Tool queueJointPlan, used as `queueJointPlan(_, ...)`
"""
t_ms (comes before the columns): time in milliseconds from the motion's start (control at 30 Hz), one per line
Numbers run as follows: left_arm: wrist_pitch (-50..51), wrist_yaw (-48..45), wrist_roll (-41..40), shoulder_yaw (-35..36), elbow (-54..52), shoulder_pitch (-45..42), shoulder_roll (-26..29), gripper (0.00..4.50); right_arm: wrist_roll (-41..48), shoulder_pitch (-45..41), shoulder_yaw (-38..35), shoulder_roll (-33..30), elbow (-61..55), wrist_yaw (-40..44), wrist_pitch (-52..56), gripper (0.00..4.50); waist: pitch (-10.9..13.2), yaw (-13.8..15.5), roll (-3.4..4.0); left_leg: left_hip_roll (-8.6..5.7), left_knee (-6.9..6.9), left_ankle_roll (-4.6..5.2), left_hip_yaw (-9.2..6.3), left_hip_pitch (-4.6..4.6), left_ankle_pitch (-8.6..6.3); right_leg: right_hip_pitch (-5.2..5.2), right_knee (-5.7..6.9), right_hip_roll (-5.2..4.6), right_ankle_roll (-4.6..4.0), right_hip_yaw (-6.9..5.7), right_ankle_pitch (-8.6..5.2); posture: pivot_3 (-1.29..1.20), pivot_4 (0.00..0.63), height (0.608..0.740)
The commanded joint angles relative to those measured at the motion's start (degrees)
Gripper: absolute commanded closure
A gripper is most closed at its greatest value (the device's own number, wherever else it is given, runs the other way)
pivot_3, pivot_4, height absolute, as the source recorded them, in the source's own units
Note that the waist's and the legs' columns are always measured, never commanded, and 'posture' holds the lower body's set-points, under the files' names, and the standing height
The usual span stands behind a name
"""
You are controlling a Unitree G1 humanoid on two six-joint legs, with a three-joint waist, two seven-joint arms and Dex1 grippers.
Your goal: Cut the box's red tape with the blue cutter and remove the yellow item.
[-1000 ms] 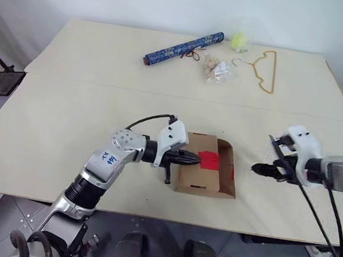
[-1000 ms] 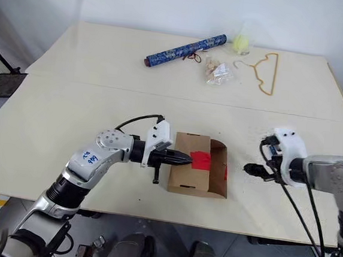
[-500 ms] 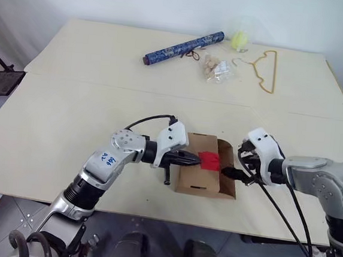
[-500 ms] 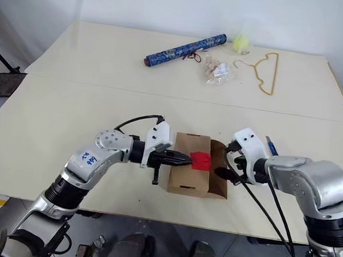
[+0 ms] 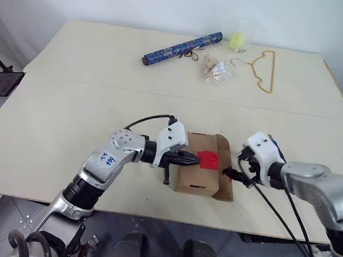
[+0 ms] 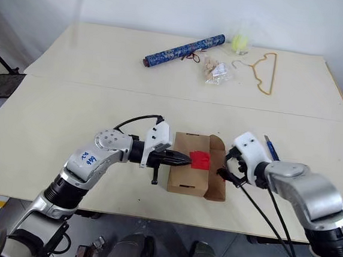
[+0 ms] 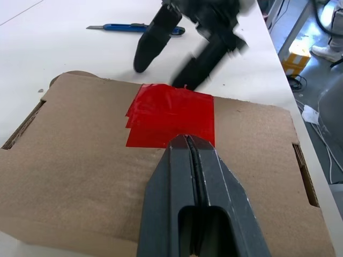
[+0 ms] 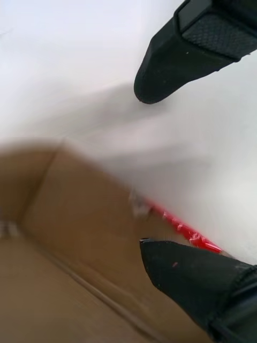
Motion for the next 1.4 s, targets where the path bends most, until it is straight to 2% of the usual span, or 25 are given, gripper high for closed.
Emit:
queueJointPlan(33,0.94,-0.61,1.37,-1.84,1.80,0.96,0.97,4.50,4.48,-3.70,-7.25,0.40,4.74,3.13,8.84,0.02,-0.01,-0.09,0.02,0.01,-0.01,0.00,-0.01,0.01,0.00,-0.01,0.02,0.01,0.00,-0.01,0.00,0.00,0.150,0.740)
queueJointPlan(333,0.84,-0.93,1.39,-1.84,1.86,0.77,1.06,4.50,8.31,-9.35,-7.06,3.37,19.33,5.25,11.47,0.02,-0.02,-0.21,0.03,0.01,-0.10,-0.02,0.05,0.09,0.00,-0.02,0.06,0.01,-0.02,0.04,-0.01,0.00,0.150,0.740)
queueJointPlan(700,0.80,-1.09,1.16,-1.64,1.55,0.79,1.18,4.50,7.22,-11.30,3.62,3.09,24.41,12.58,8.96,0.02,-0.05,-0.57,0.00,0.03,-0.10,-0.04,0.13,0.27,0.00,0.03,0.19,0.01,-0.02,0.09,-0.01,0.00,0.150,0.740)
queueJointPlan(800,0.70,-1.11,1.21,-1.45,1.71,0.62,1.32,4.50,7.42,-11.20,5.95,2.33,23.64,14.87,8.29,0.60,-0.06,-0.96,-0.01,0.04,-0.12,-0.05,0.15,0.34,-0.01,0.07,0.21,0.01,-0.02,0.13,-0.01,0.00,0.150,0.740)
queueJointPlan(1000,0.62,-1.08,1.25,-1.26,1.60,0.85,1.46,4.50,7.07,-10.50,8.28,2.25,22.93,17.34,6.85,2.65,-0.06,-1.42,-0.01,0.04,-0.18,-0.07,0.15,0.37,-0.02,0.06,0.25,0.00,-0.02,0.14,-0.01,0.00,0.150,0.740)
queueJointPlan(1400,0.28,-1.20,1.30,-1.21,1.76,0.95,1.40,4.50,4.96,-12.54,15.35,4.96,25.07,21.09,3.30,2.65,-0.06,-1.73,-0.02,0.10,-0.18,-0.11,0.31,0.53,-0.04,0.06,0.29,0.00,-0.04,0.24,-0.01,0.00,0.150,0.740)
